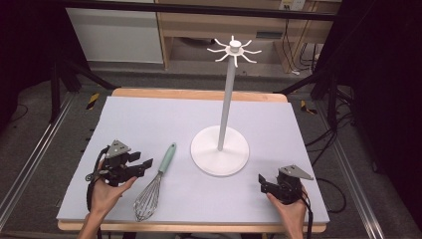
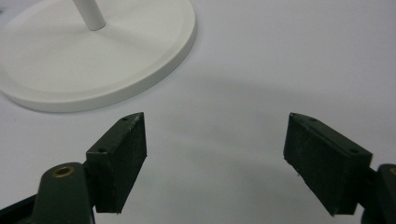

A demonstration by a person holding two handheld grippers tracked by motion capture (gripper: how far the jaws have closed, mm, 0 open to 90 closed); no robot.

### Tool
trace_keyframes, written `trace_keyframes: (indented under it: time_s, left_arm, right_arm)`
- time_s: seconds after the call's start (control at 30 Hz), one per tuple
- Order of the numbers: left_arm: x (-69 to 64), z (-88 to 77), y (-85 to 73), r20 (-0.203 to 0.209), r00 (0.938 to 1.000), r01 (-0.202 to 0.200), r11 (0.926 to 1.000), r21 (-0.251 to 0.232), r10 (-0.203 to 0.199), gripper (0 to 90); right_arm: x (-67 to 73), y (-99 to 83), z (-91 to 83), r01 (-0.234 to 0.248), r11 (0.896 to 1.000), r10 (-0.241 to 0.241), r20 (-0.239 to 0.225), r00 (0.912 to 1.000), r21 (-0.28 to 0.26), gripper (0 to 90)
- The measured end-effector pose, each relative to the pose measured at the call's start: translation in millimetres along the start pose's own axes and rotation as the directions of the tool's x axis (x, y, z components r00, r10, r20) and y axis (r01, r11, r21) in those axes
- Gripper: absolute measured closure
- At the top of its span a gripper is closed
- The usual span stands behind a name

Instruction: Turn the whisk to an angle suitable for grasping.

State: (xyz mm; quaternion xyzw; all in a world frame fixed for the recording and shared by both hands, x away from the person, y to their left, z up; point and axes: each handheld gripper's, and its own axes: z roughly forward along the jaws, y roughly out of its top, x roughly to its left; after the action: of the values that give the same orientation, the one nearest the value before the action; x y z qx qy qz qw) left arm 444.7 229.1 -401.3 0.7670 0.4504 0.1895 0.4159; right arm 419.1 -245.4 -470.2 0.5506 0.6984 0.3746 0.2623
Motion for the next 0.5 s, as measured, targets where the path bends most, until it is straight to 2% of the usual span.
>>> trace_keyframes:
  time_s: [0.27, 0.5]
  left_arm:
    - [-7.2, 8.5, 7.9, 0.004, 0.9994, -0.036, 0.9987, 0.036, 0.036, 47.0]
    - [-13.6, 18.1, 12.5, 0.01, 0.9977, -0.067, 0.9919, 0.107, 0.066, 49.9]
  right_arm:
    - [1.0, 0.2, -1.2, -0.008, 1.0, 0.008, -0.005, 1.0, -0.004, 22.9]
    - [1.4, 0.2, -1.5, -0.003, 1.0, 0.003, -0.002, 1.0, 0.0, 24.3]
